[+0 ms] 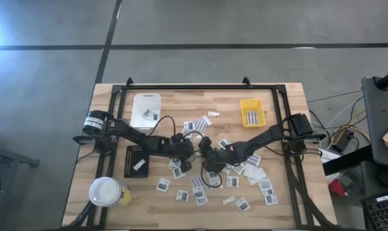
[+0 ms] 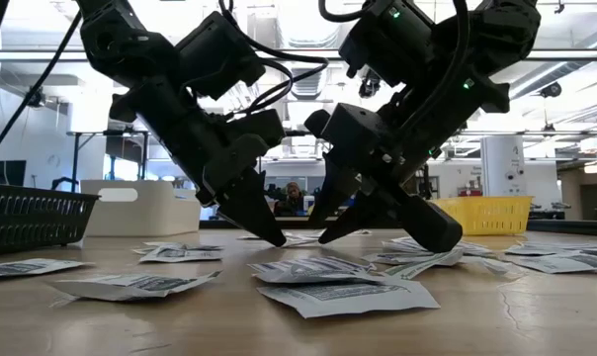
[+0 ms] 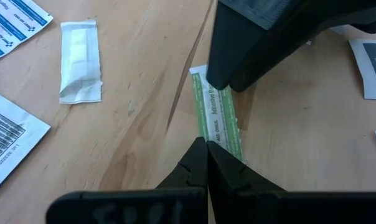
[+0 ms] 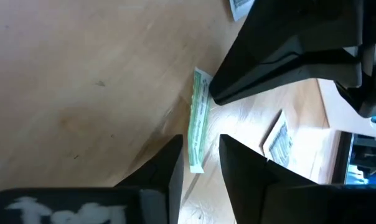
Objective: Pick & Place First Aid Supplies
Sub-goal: Put the green bandage pack into the black bin
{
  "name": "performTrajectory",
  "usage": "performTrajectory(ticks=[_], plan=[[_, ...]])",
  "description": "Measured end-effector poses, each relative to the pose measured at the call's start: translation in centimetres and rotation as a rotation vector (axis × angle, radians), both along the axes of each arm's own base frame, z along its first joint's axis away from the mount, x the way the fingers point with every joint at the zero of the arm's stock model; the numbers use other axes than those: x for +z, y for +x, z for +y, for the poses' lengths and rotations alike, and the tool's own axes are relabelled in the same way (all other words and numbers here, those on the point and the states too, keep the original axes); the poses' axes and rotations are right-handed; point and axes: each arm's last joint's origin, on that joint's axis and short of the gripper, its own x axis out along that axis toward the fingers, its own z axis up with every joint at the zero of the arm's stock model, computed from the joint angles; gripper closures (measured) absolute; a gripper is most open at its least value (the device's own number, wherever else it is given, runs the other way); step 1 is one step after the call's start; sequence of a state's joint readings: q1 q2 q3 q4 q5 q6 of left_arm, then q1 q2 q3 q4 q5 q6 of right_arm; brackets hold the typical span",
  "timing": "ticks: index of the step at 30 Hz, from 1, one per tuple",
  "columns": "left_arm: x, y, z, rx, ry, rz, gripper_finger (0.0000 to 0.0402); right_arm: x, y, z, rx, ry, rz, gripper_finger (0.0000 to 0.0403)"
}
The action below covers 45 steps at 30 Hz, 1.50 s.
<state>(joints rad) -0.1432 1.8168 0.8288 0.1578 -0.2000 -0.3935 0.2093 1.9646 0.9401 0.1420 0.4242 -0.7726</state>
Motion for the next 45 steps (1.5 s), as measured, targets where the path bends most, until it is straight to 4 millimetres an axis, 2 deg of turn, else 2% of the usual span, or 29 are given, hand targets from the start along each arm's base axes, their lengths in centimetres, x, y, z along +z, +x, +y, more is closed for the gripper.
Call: performTrajectory(ticks=[10, 20, 36, 41, 45], plan=[[-0.01, 0.0, -0.04, -0.006, -0.019, 0.001, 0.0402, 0.14, -0.02, -0.36, -0.024, 0.009, 0.002, 0.0321], [0.03, 0.07, -0.15, -0.029, -0.046, -0.008, 0.0402, -0.17, -0.39, -0.54, -0.058, 0.026, 0.037, 0.0316], [0.19, 0.3, -0.09, -0.013, -0.076, -0.04, 0.0402, 0.44, 0.4, -0.08, -0.003, 0.094, 0.023, 0.0355], [0.19, 0.3, -0.09, -0.011, -0.075, -0.041, 0.0402, 0.43, 0.4, -0.07, -0.009, 0.106, 0.023, 0.0386], [0.23, 0.31, -0.08, -0.006, -0.077, -0.043, 0.0402, 0.44, 0.4, -0.02, -0.011, 0.109, 0.021, 0.0394]])
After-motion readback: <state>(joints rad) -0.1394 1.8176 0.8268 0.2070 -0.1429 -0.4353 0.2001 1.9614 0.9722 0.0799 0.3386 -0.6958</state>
